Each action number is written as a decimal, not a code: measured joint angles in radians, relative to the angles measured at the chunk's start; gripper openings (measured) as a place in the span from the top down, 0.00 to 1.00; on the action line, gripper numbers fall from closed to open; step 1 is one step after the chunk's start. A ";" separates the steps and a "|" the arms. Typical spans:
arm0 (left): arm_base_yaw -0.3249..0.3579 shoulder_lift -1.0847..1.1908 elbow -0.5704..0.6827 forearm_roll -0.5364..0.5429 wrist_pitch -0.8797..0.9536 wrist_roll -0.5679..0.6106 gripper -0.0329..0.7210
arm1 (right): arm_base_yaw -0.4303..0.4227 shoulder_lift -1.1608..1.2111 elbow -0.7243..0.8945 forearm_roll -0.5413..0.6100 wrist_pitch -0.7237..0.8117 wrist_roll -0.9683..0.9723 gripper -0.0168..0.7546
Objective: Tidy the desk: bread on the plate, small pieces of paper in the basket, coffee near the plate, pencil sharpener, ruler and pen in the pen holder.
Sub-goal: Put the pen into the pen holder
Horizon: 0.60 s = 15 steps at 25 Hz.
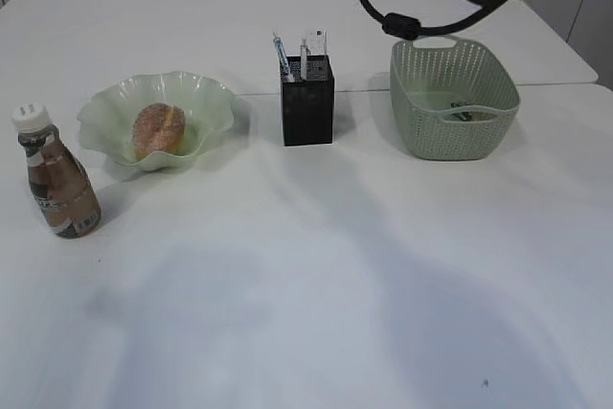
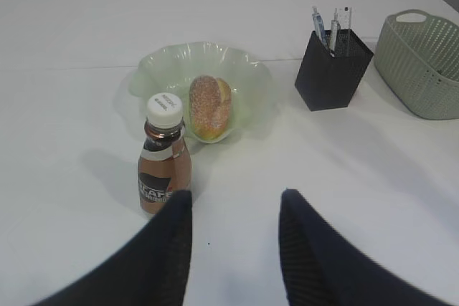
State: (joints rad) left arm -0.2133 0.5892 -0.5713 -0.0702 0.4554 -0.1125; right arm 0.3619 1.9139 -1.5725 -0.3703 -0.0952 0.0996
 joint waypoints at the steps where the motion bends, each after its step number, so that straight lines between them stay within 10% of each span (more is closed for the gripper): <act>1: 0.000 0.003 0.000 0.000 -0.005 0.000 0.58 | 0.000 0.000 0.000 0.000 0.000 0.000 0.86; 15: 0.000 0.018 0.000 -0.029 -0.034 0.000 0.59 | -0.049 0.202 0.005 0.286 -0.228 0.003 0.86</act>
State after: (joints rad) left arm -0.2133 0.6070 -0.5713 -0.0990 0.4214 -0.1125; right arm 0.3130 2.1159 -1.5679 -0.0843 -0.3236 0.1026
